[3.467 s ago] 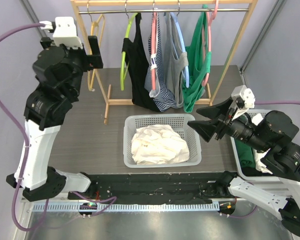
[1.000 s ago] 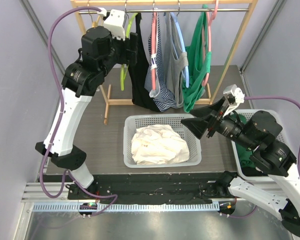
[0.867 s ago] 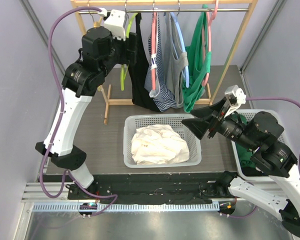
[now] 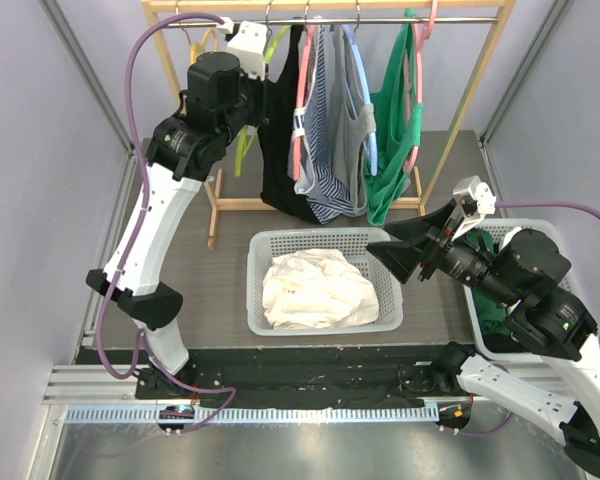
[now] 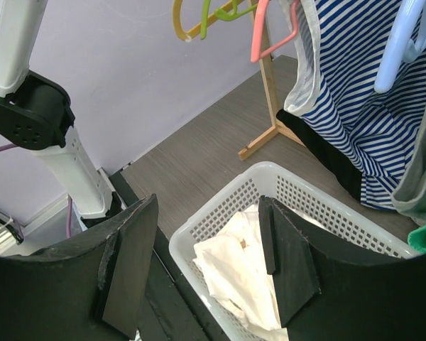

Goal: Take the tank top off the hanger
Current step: Pick up the hanger from the clothesline.

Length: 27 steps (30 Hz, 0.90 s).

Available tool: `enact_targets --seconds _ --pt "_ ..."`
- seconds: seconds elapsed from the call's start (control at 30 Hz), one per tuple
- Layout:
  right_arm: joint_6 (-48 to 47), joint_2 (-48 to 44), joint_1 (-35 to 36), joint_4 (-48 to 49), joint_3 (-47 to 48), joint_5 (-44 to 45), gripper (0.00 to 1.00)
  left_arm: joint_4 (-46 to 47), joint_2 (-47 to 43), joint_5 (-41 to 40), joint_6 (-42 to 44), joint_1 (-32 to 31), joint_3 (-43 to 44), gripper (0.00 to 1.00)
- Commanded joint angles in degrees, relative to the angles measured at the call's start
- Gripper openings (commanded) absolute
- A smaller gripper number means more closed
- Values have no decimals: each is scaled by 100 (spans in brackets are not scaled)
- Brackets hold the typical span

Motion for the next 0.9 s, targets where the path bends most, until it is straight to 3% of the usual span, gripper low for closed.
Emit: enact_targets --seconds 0.0,0.27,0.87 --pt "-80 34 -13 156 13 -23 66 442 -285 -152 164 5 239 0" --pt "-89 131 -22 156 57 -102 66 1242 -865 -469 577 5 -131 0" --pt "-54 184 -13 112 224 -190 66 373 -1743 -189 779 -65 -675 0"
